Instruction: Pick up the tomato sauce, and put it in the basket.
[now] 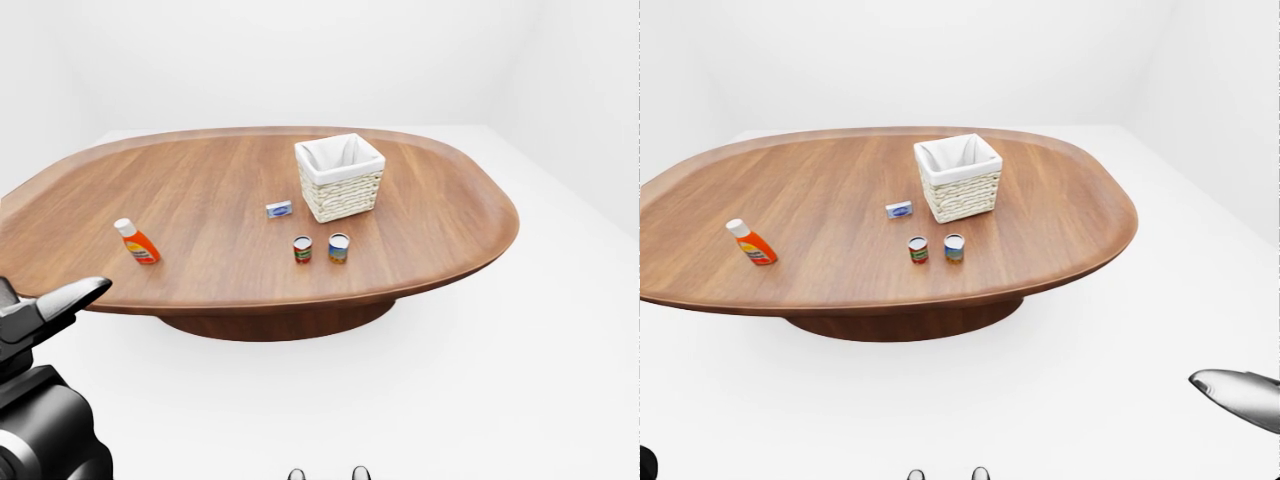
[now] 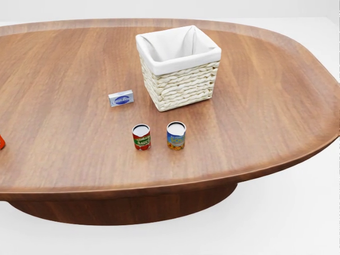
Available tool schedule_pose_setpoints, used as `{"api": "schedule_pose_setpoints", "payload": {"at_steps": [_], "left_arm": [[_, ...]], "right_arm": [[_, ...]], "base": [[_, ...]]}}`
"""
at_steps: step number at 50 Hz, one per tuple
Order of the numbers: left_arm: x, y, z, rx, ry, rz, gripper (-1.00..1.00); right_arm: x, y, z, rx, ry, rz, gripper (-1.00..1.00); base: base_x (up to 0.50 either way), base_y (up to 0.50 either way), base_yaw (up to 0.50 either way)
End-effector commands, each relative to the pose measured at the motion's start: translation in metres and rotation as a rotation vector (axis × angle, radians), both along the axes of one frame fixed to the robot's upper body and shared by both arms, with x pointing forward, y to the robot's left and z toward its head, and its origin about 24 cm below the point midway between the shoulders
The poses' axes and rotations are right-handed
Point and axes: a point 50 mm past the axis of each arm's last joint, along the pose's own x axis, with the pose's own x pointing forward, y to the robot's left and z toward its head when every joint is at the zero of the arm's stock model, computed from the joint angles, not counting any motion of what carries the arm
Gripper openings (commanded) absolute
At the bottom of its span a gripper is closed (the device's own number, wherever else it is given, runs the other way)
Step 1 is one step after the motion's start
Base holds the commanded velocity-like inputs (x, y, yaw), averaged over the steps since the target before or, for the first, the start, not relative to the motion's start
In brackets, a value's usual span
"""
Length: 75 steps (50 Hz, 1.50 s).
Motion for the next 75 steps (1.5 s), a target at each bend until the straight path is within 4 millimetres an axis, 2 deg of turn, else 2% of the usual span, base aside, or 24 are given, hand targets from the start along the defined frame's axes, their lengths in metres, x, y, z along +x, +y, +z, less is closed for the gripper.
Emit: {"api": "schedule_pose_setpoints", "payload": {"at_steps": [1, 36, 48, 75], "left_arm": [[-0.0012, -0.0018, 0.0015, 0.001, -0.01, -0.002, 1.0], [-0.0008, -0.0026, 0.0005, 0.004, -0.005, -0.004, 1.0], [-0.0005, -0.0023, 0.0003, 0.006, -0.003, -0.004, 1.0], [0.0, -0.0033, -0.001, 0.01, 0.005, -0.004, 1.0]], "right_arm": [[0.0, 0.0003, -0.0008, -0.002, -0.002, -0.001, 1.0], [0.0021, 0.0025, -0.0033, -0.019, 0.012, -0.002, 1.0], [0.0052, 0.005, -0.0028, -0.038, 0.022, 0.003, 1.0], [0.0055, 0.0061, -0.0061, -0.047, 0.031, 0.002, 1.0]], "base": [[0.0, -0.29, 0.0], [0.0, -0.28, 0.0], [0.0, 0.0, 0.0], [0.29, 0.0, 0.0]]}}
